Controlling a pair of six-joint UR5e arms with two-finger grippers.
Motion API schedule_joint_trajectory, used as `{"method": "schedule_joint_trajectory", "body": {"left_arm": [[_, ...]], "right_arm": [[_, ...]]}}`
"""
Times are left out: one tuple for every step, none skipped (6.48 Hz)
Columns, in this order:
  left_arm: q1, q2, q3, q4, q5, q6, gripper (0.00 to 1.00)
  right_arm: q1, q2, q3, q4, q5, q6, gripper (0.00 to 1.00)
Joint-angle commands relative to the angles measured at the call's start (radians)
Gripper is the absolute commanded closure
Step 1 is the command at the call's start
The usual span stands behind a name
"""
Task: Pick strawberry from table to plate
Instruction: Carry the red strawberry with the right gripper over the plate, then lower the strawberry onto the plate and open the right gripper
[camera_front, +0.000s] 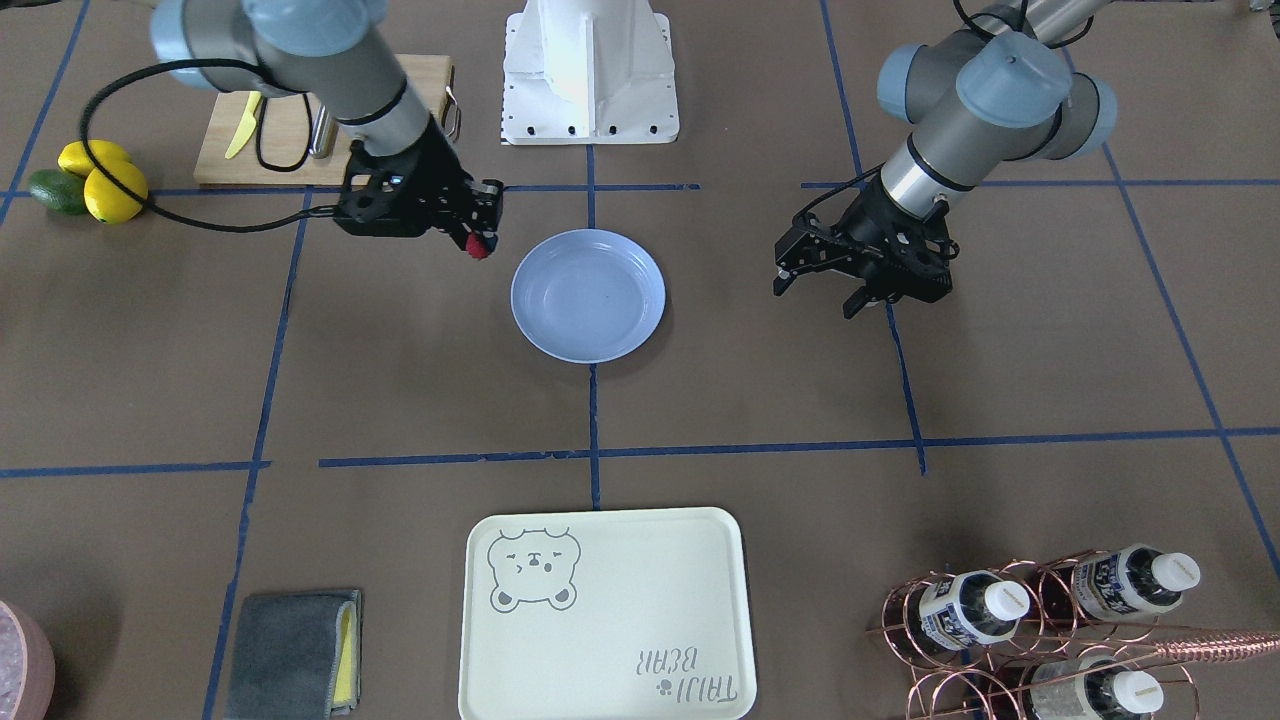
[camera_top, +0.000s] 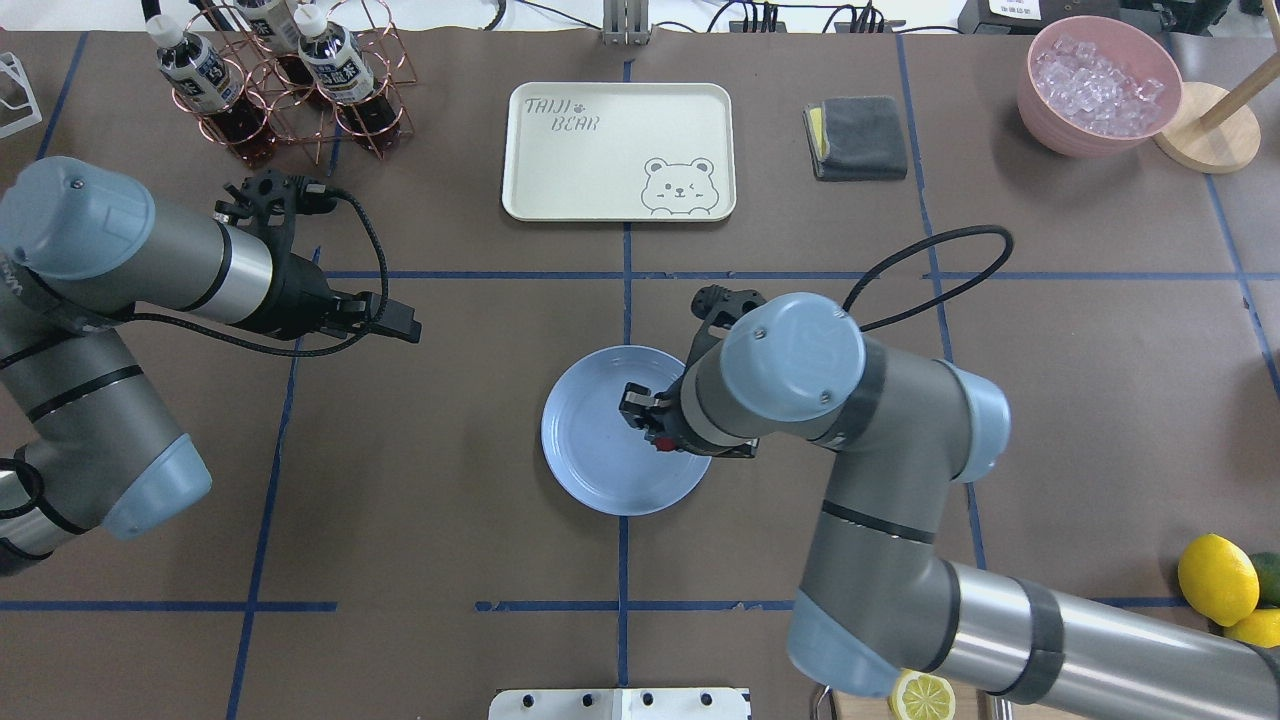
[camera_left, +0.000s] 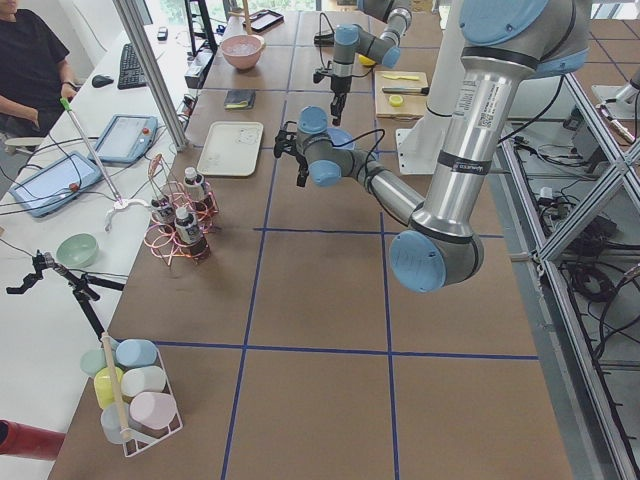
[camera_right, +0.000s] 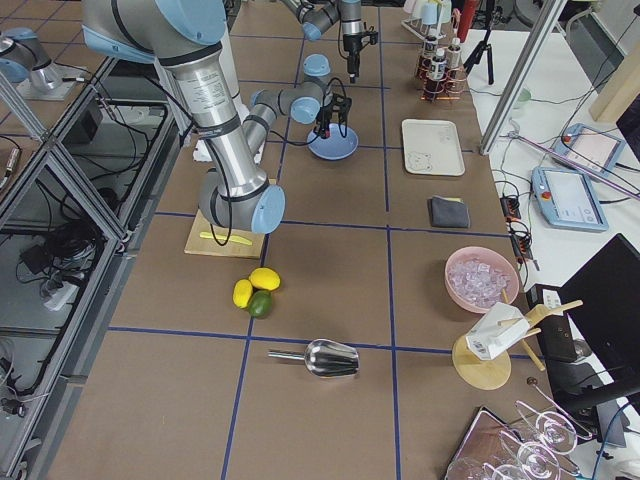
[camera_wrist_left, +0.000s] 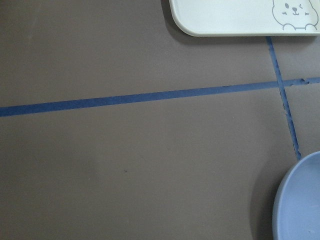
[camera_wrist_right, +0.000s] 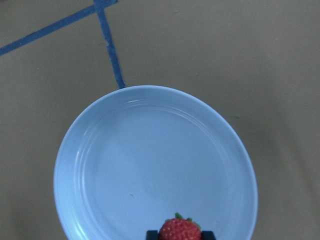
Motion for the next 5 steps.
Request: {"method": "schedule_joint_trajectory", "body": {"left_arm": [[0.000, 0.000, 0.000, 0.000, 0.000, 0.000, 0.01], [0.000, 0.000, 0.001, 0.000, 0.000, 0.000, 0.01], [0.000, 0.000, 0.000, 0.000, 0.001, -0.002, 0.01], [0.002, -0.001, 0.001, 0.000, 0.001, -0.002, 0.01], [0.002, 0.000, 0.000, 0.000, 0.001, -0.002, 0.01]], "right_arm": [[-0.026, 0.115, -0.155, 0.001, -0.055, 0.042, 1.00], [-0.028, 0.122, -0.191, 0.002, -0.084, 0.040, 1.00], [-0.028, 0.122, -0.194, 0.002, -0.087, 0.040, 1.00], [-0.028, 0.119, -0.208, 0.001, -0.089, 0.040, 1.00], [-0.028, 0.120, -0.214, 0.001, -0.089, 0.040, 1.00]]}}
